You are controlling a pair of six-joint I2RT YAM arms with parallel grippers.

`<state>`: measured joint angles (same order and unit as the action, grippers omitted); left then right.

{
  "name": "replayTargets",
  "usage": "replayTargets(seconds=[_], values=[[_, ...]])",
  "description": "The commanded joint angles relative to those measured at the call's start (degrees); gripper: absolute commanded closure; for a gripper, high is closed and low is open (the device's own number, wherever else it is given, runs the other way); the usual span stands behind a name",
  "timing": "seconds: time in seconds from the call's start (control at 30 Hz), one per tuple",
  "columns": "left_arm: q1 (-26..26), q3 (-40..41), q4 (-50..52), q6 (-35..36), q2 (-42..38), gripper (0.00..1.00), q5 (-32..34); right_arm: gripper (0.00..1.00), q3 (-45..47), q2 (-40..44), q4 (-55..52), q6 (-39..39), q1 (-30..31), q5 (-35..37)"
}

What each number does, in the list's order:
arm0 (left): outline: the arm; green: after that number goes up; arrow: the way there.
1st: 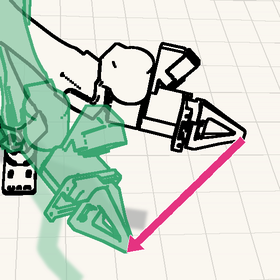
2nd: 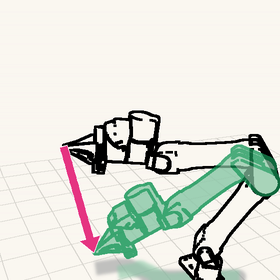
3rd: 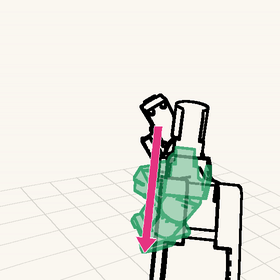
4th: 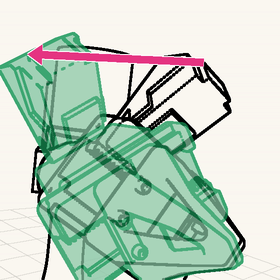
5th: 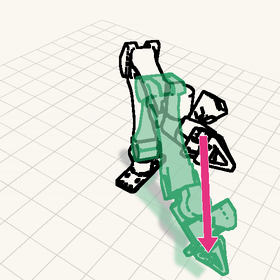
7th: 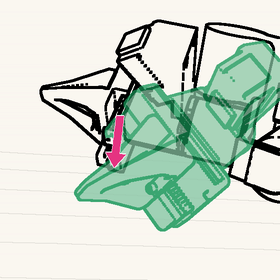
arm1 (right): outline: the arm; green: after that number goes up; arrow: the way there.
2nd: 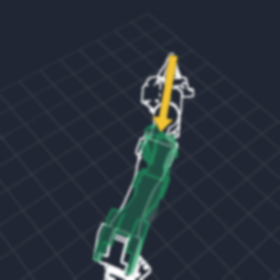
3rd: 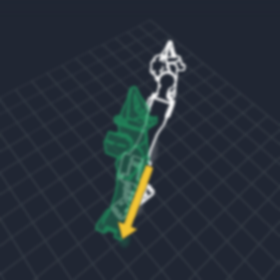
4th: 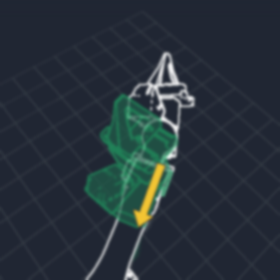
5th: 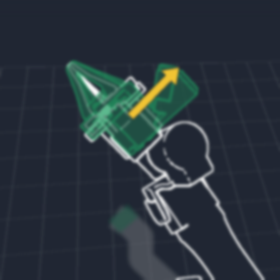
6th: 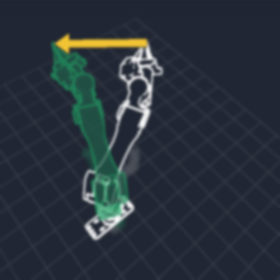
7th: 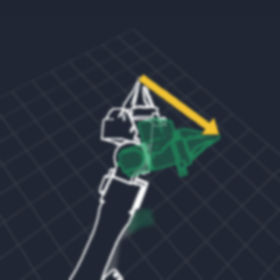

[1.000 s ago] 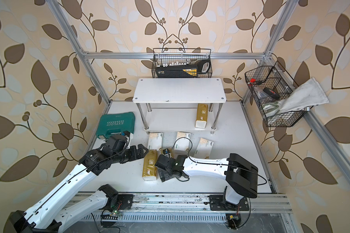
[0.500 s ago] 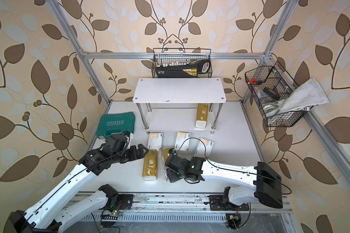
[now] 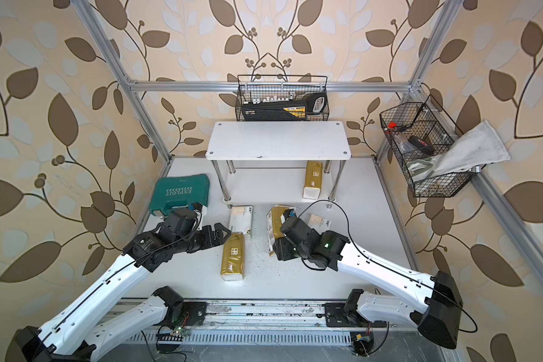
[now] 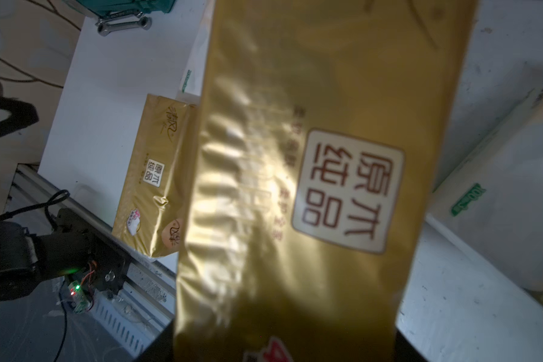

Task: Place the tissue boxes on the shelf by color
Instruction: Place a box of tissues on the shelf.

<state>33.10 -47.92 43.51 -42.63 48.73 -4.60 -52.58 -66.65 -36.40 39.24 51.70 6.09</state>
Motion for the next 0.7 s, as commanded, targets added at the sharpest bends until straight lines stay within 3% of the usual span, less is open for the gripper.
replayTargets(seconds=[0.0, 0.4, 0.67], values=[[0.5, -0.7, -1.3, 0.0, 0.5, 0.01, 0.1, 0.38, -5.5, -3.9, 2.1, -3.4, -2.4, 2.5], [0.4, -1.1, -1.7, 0.3, 1.5, 0.01, -0.1, 0.37, -22.2, -22.9, 4.6, -5.4, -7.2, 14.0], [0.5, -1.5, -1.6, 0.4, 1.5, 0.01, -0.2, 0.35, -29.5, -32.3, 5.5, -7.7, -11.0, 15.4]])
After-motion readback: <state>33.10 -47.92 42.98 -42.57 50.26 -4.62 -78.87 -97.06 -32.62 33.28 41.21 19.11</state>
